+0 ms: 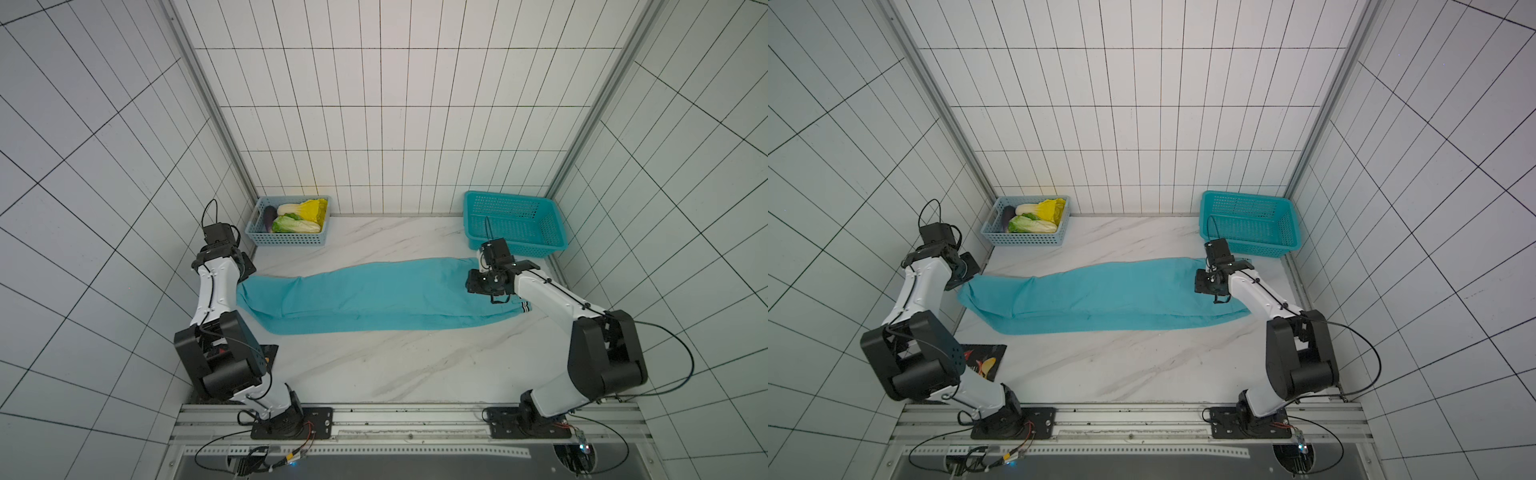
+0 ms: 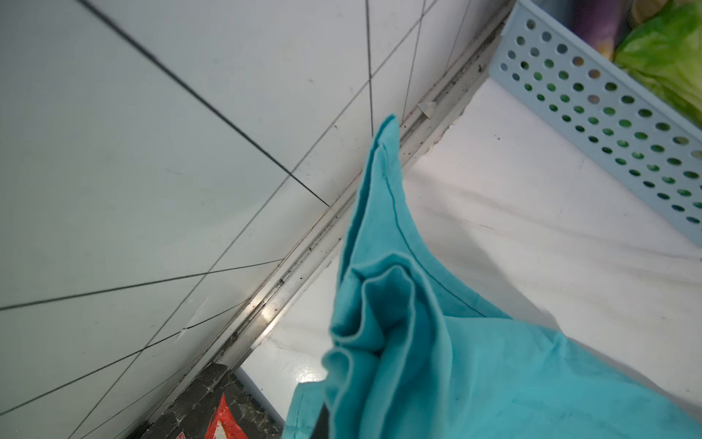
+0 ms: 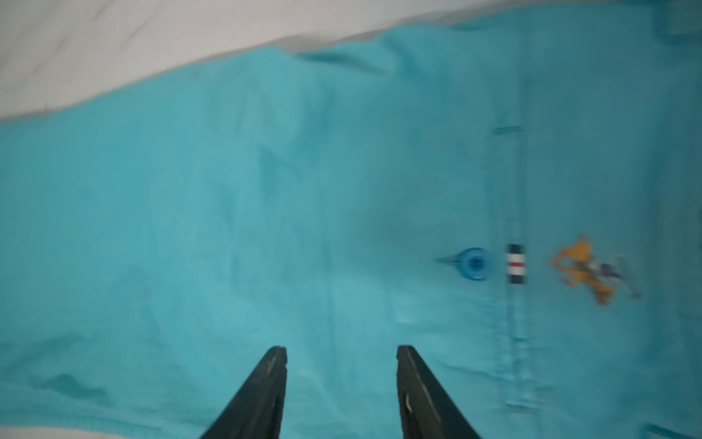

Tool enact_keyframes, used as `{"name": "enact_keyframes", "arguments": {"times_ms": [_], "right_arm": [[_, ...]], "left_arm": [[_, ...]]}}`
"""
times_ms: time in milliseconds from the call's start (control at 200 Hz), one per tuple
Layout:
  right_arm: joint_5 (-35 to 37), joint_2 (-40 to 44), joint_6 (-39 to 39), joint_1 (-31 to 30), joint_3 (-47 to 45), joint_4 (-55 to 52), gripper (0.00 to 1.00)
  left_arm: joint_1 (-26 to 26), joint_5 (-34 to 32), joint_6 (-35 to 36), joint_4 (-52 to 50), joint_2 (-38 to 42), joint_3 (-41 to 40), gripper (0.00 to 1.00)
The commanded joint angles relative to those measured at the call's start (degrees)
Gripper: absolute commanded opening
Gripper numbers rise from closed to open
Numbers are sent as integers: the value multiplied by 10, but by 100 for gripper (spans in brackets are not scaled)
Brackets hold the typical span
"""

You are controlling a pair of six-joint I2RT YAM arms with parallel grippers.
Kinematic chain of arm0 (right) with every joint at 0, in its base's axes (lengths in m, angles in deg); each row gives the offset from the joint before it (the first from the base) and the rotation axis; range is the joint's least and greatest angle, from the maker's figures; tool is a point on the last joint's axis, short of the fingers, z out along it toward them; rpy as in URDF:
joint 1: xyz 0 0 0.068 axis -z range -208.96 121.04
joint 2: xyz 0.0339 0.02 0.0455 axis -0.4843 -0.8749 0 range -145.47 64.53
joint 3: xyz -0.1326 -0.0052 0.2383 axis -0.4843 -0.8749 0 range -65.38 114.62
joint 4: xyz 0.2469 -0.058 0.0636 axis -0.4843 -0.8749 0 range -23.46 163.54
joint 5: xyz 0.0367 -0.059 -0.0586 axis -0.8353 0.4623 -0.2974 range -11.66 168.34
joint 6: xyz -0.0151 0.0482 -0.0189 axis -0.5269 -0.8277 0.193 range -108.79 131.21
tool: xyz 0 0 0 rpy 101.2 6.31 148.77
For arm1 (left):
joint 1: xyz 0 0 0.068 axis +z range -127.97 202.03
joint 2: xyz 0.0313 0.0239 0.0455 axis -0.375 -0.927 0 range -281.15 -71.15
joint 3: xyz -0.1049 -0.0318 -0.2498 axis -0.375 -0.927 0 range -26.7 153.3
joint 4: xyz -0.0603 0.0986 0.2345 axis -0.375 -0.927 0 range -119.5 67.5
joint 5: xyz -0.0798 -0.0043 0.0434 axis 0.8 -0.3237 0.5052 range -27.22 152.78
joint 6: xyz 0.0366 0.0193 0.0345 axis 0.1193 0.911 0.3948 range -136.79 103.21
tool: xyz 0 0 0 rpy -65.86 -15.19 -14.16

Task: Roll up the long pants
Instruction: Fold the long pant at the center of the board.

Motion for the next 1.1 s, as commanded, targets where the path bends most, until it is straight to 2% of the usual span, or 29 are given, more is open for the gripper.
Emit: {"name": "enact_keyframes", "arguments": {"times_ms": [0,105,200,420,585,650,755,890,989,1094], "right_arm": [[-9,-16,88,-90,9,-7,56],[57,-46,156,-175,25,-12,60],[103,-79,199,-222,39,-17,62],[158,-142,233,-238,62,26,63],[187,-157,264,-243,83,44,62],[188,-157,272,-243,88,49,54],[191,-170,290,-243,93,54,23],[172,-176,306,-243,88,53,0],[166,-165,305,-244,111,13,0],[162,-138,297,-251,164,-80,0]], "left_arm": [[-1,11,5,14,-4,-6,0],[0,8,3,16,-2,-9,0],[2,10,3,16,0,-9,0],[3,19,1,19,-2,-10,0],[5,18,3,20,0,-9,0],[6,19,3,22,1,-12,0],[6,19,2,23,1,-14,0],[7,22,0,22,2,-15,0],[8,24,-1,24,8,-19,0],[8,26,-2,24,8,-19,0]]}}
